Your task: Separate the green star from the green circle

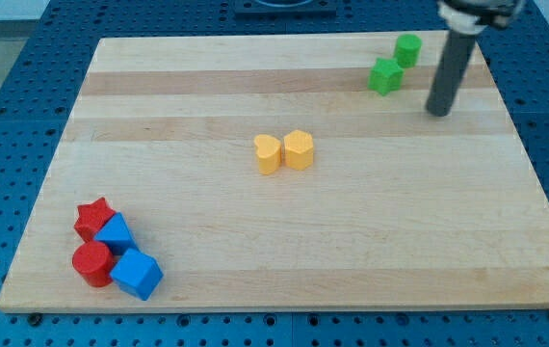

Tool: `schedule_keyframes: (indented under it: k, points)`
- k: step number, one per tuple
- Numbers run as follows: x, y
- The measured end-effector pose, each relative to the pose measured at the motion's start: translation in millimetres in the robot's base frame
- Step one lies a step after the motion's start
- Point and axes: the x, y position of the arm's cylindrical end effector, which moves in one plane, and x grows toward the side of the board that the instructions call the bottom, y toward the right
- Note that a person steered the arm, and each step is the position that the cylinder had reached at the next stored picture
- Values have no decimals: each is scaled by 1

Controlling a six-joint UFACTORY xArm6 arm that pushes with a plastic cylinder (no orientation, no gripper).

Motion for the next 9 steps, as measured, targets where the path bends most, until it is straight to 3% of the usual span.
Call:
schedule_keyframes:
  k: [1,2,3,6,7,8,9]
  points:
    - [-104,30]
    - [-148,17]
    - [-123,-51]
    - [-8,-143]
    - [-31,-143]
    - [-110,-139]
    - [-146,-118]
